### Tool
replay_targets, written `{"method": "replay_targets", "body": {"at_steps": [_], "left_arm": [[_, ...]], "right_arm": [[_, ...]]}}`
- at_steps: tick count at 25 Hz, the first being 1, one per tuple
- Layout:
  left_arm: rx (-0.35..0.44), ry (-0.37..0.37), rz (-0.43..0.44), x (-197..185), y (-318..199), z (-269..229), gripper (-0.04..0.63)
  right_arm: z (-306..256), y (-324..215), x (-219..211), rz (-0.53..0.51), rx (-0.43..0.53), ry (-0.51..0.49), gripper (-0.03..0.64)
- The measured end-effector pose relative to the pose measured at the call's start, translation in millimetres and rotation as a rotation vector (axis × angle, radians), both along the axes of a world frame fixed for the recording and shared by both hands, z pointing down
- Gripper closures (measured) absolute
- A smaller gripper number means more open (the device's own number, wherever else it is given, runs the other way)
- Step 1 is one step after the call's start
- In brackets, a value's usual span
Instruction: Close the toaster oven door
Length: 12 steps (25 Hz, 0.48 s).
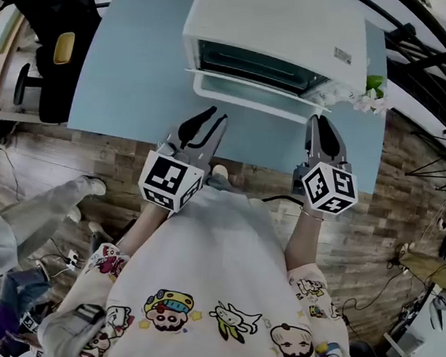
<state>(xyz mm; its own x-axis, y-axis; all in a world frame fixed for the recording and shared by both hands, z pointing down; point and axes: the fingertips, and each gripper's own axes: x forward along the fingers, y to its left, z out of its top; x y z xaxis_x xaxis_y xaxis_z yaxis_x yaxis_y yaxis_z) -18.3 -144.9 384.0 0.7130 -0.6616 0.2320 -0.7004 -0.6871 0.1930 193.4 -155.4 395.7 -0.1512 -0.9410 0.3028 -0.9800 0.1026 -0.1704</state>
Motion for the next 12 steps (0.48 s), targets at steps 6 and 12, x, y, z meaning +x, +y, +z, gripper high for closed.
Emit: {"method": "replay_targets", "body": {"at_steps": [6, 12], "left_arm": [[-0.002, -0.001, 0.002, 1, -12, 0, 0.499], [-0.006, -0.005, 0.007, 3, -25, 1, 0.499]], "right_arm": [[-14, -26, 5, 0.008, 0.035, 0.014, 0.534], [-22, -46, 8, 0.013, 0.052, 0.027, 0.535]]}}
